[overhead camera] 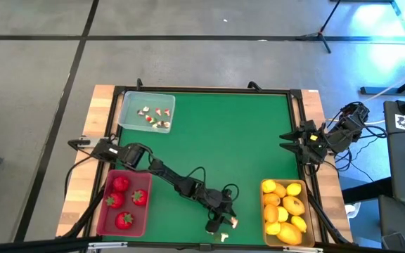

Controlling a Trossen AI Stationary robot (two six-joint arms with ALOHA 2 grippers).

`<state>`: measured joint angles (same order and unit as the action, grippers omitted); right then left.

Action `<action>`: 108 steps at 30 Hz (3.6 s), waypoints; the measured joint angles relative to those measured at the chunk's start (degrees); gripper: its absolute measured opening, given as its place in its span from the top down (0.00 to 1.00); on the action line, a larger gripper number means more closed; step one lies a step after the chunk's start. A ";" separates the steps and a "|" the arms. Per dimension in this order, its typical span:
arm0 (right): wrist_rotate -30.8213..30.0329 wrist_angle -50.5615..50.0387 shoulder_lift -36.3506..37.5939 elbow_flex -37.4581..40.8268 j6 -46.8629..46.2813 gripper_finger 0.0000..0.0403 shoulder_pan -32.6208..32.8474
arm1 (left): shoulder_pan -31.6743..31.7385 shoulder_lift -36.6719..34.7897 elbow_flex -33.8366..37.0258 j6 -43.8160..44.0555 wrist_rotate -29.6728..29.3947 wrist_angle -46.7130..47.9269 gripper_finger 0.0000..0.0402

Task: Sort produce into baskets
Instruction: Put the brown mushroom into the white bin

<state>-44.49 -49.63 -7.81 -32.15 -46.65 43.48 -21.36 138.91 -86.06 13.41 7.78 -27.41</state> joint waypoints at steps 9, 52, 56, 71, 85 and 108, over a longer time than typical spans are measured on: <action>0.02 0.00 0.02 0.01 0.01 0.45 -0.02 | 0.01 -0.04 0.00 0.15 -0.56 0.18 0.74; 0.16 -0.48 0.04 0.01 0.00 0.45 0.00 | 12.77 -32.16 3.58 -10.88 -2.78 52.29 0.93; 0.48 -0.85 0.02 0.01 0.01 0.45 0.00 | 15.72 -40.56 8.32 -11.52 -7.61 60.41 0.93; -0.16 -1.27 0.00 0.01 0.01 0.45 -0.01 | 29.98 -81.06 42.77 2.38 -34.89 63.63 0.92; -1.57 -1.31 0.00 0.01 0.01 0.45 -0.02 | 46.64 -89.77 51.68 4.13 -32.08 61.42 0.92; -1.57 -1.30 0.00 0.01 0.01 0.45 0.00 | 49.71 -89.72 52.85 6.75 -13.06 54.46 0.42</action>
<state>-46.06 -50.93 -7.81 -32.14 -46.63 43.48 28.35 49.19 -33.21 20.16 -5.28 27.05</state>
